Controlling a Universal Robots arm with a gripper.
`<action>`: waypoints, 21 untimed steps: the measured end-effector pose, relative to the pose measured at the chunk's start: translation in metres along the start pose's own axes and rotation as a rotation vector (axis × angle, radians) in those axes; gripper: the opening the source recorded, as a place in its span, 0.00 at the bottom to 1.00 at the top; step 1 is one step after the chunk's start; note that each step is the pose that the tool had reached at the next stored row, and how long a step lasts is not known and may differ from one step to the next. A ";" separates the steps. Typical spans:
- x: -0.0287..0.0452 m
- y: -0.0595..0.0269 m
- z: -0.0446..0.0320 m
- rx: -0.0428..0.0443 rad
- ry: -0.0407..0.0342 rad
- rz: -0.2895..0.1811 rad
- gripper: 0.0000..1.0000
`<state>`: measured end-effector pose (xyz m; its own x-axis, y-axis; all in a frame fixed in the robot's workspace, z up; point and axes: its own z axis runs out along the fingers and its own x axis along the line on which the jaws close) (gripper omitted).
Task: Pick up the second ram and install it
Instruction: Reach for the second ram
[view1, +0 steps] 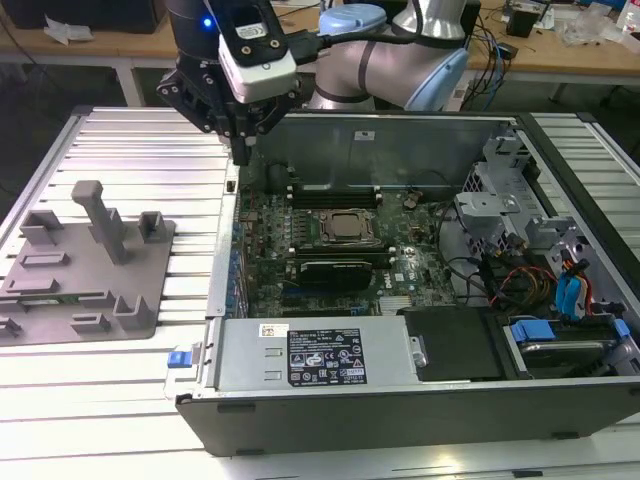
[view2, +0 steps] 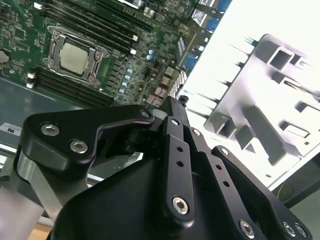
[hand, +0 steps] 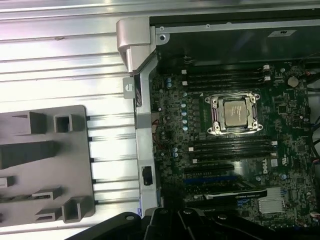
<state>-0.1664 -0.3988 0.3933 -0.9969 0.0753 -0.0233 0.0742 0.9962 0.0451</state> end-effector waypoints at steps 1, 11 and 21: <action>0.0020 -0.0002 -0.0001 0.0000 0.0000 0.000 0.08; 0.0176 -0.0013 -0.0005 0.0000 0.0000 0.000 0.08; 0.0371 -0.0028 -0.0010 0.0000 0.0000 0.000 0.08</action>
<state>-0.2036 -0.3989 0.3933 -0.9969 0.0753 -0.0233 0.0742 0.9962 0.0450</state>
